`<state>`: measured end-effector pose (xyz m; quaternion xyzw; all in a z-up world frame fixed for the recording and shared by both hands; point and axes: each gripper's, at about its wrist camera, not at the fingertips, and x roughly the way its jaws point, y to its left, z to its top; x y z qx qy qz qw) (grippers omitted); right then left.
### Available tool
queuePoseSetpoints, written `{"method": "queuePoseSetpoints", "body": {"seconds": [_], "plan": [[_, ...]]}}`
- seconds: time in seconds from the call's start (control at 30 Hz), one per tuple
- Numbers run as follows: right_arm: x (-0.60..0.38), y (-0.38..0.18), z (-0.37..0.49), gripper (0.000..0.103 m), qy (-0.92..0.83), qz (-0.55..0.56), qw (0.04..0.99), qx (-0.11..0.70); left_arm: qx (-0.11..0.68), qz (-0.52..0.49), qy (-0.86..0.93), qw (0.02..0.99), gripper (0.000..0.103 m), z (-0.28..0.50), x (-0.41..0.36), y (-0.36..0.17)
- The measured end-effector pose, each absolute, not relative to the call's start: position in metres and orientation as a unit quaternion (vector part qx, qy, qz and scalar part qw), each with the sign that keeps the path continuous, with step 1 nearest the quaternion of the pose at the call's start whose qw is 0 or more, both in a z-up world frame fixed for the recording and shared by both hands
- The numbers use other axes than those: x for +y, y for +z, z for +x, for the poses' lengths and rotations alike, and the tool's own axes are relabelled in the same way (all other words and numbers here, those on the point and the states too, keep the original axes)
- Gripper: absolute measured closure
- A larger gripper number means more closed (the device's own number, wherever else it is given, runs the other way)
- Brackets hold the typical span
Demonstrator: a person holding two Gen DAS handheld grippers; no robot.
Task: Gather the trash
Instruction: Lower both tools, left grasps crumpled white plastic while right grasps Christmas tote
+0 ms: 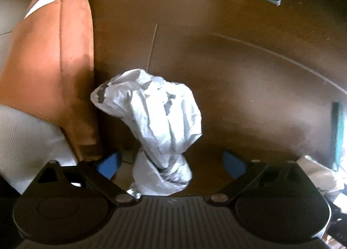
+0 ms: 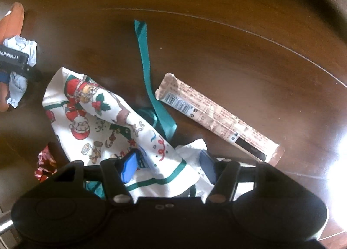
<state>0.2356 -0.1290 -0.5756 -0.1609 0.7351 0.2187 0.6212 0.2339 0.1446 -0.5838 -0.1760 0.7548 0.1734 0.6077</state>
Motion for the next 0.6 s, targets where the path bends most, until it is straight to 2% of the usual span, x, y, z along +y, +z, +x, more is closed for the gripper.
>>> {"method": "queuePoseSetpoints", "body": {"seconds": [0.03,0.1,0.13,0.17,0.2,0.23,0.3,0.4,0.6], "plan": [[-0.127,-0.576,0.233,0.042,0.215,-0.168,0.622,0.734,0.75,-0.188,0.172,0.611,0.018,0.234,0.144,-0.581],[-0.118,-0.578,0.227,0.044,0.207,-0.189,0.622,0.731,0.741,-0.209,0.166,0.616,0.039,0.232,0.142,-0.576],[-0.115,-0.578,0.225,0.045,0.205,-0.195,0.623,0.729,0.74,-0.208,0.165,0.617,0.044,0.233,0.141,-0.574],[-0.113,-0.578,0.223,0.048,0.204,-0.205,0.625,0.725,0.739,-0.203,0.161,0.622,0.055,0.235,0.138,-0.572],[-0.111,-0.578,0.221,0.054,0.204,-0.215,0.625,0.722,0.737,-0.199,0.158,0.626,0.059,0.238,0.139,-0.568],[-0.109,-0.577,0.221,0.059,0.207,-0.217,0.624,0.722,0.738,-0.199,0.16,0.624,0.059,0.238,0.14,-0.567],[-0.108,-0.576,0.221,0.083,0.211,-0.217,0.617,0.726,0.738,-0.204,0.165,0.621,0.061,0.239,0.141,-0.563],[-0.096,-0.575,0.218,0.091,0.207,-0.227,0.609,0.731,0.737,-0.197,0.164,0.625,0.062,0.245,0.139,-0.547],[-0.078,-0.534,0.214,0.094,0.202,-0.23,0.62,0.722,0.732,-0.189,0.143,0.639,0.062,0.252,0.108,-0.509]]}}
